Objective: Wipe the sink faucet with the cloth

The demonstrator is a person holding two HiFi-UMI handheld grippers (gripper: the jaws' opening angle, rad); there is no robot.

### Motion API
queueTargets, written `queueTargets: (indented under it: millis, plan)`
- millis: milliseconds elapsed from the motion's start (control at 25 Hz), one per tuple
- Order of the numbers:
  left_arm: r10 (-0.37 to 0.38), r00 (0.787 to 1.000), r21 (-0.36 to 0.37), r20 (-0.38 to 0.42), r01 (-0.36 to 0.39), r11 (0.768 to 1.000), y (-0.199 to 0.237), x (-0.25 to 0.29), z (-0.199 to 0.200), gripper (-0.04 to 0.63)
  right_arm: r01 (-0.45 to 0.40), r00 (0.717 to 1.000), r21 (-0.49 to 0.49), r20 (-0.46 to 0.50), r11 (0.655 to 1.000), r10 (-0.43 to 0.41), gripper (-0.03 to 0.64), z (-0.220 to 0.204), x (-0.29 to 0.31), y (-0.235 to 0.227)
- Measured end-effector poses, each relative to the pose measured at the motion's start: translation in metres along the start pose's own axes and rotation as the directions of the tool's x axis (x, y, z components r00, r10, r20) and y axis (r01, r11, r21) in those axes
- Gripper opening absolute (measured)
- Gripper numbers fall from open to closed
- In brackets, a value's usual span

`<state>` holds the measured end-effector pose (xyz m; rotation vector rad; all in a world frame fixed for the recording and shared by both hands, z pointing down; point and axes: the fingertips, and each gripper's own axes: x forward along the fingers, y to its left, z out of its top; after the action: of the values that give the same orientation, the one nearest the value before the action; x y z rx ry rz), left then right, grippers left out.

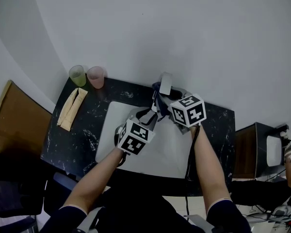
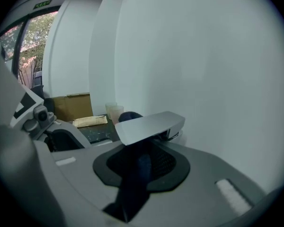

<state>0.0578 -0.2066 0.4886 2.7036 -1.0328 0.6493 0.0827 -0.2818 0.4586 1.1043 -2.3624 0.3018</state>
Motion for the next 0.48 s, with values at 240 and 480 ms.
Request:
queueTargets:
  millis: [240, 480]
  plan:
    - [-0.015, 1.000, -0.003, 0.000, 0.015, 1.000, -0.001, 0.001, 0.001, 0.112, -0.040, 0.999, -0.050, -0.020, 0.998, 0.039, 0.078, -0.001, -0.003, 0.016]
    - [-0.023, 1.000, -0.001, -0.004, 0.023, 1.000, -0.001, 0.000, 0.000, 0.112, -0.086, 0.996, -0.076, -0.040, 0.993, 0.083, 0.078, -0.005, -0.010, 0.040]
